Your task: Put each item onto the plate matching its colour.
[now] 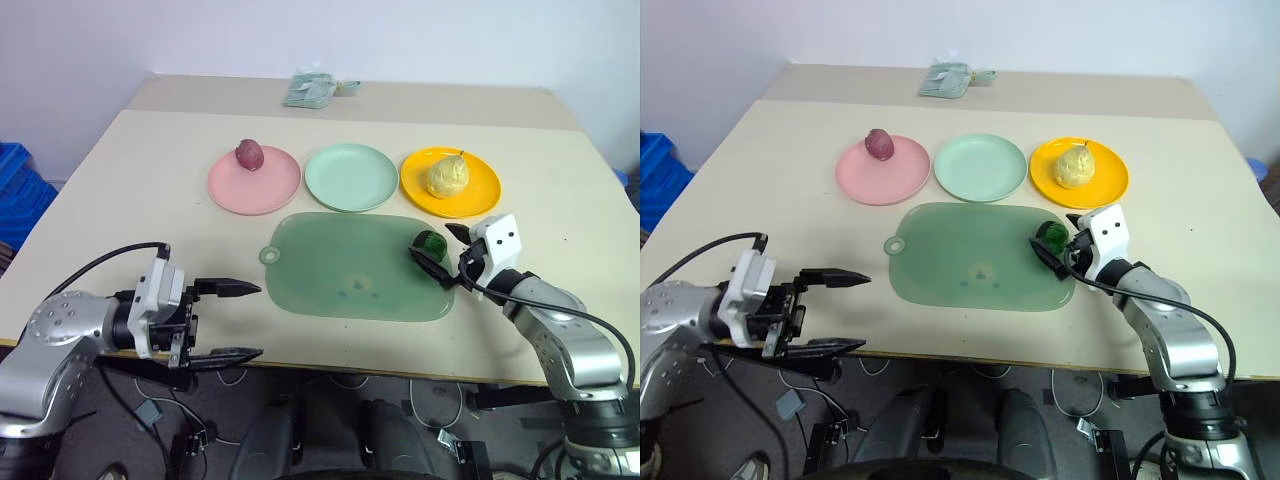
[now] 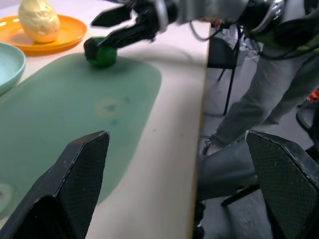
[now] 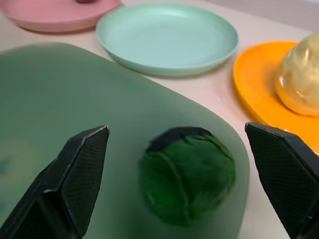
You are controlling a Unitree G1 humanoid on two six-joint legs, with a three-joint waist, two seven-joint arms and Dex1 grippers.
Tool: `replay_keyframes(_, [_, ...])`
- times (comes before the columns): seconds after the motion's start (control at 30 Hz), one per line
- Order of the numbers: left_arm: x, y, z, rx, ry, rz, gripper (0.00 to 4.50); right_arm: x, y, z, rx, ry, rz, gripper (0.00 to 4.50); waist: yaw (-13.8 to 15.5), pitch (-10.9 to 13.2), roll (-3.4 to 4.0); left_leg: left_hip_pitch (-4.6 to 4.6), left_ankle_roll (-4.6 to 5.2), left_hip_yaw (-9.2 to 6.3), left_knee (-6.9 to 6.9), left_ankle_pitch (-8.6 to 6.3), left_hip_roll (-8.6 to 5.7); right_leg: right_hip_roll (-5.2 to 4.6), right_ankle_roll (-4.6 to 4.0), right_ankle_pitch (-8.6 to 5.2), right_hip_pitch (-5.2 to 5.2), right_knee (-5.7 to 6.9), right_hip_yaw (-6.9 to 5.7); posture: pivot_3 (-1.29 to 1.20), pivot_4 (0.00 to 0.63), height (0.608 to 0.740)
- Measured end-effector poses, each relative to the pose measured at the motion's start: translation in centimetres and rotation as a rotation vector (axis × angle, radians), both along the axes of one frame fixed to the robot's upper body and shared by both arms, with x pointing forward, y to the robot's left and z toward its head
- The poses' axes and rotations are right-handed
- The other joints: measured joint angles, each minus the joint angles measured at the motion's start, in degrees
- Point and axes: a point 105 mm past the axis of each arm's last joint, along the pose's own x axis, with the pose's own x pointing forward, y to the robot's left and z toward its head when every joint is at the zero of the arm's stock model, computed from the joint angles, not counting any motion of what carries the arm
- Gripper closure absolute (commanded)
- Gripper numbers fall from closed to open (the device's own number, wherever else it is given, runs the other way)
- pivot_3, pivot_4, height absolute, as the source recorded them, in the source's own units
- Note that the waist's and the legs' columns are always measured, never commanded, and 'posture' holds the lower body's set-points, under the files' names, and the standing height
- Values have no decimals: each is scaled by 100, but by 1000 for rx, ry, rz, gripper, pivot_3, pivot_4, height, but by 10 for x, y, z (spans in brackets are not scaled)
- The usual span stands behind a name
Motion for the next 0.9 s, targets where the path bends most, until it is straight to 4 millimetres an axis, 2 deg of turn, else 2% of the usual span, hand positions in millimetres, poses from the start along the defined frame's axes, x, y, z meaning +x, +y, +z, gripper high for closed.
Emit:
replay_keyframes(0.13, [-8, -2, 3, -13, -6, 11, 0, 11, -8, -5, -14, 7, -29, 35, -7, 0, 1, 2, -1, 0, -3, 3, 1, 3, 0, 0, -1, 3, 0, 0, 150, 740])
replay_keyframes(0.4, [1, -5, 8, -23, -37, 52, 0, 13, -12, -27, 1, 93, 2, 35, -10, 0, 1, 3, 8, 6, -5, 8, 1, 4, 0, 0, -2, 1, -1, 0, 150, 740])
replay_keyframes(0.5, [2, -8, 5, -33, -24, 57, 0, 13, -14, -35, 10, 111, 1, 769, -11, 0, 1, 3, 8, 7, -8, 8, 1, 4, 1, 0, -3, 1, 0, 0, 150, 740])
replay_keyframes(0.63, [2, -15, 6, -42, -37, 79, 0, 14, -15, -36, 15, 110, 7, 2668, -11, 0, 2, 3, 7, 7, -8, 8, 1, 3, 1, 1, -2, 2, 1, 0, 150, 740])
replay_keyframes(0.67, [1, -18, 7, -44, -43, 78, 0, 16, -13, -35, 21, 104, 12, 2894, -15, 0, 2, 4, 6, 7, -8, 8, 1, 3, 1, 1, -2, 3, 2, 0, 150, 740])
replay_keyframes(0.77, [1, -24, 9, -54, -58, 98, 0, 24, -2, -23, 48, 67, 48, 2894, -40, 0, 3, 5, 5, 7, -8, 7, 1, 3, 1, 1, -5, 8, 2, 0, 150, 740])
replay_keyframes(0.9, [7, -26, 12, -67, -73, 139, 0, 44, 24, 10, 73, -40, 134, 2894, -84, 2, 4, 8, 2, 7, -8, 12, 4, 9, 2, 1, -7, 15, 2, 0, 150, 740])
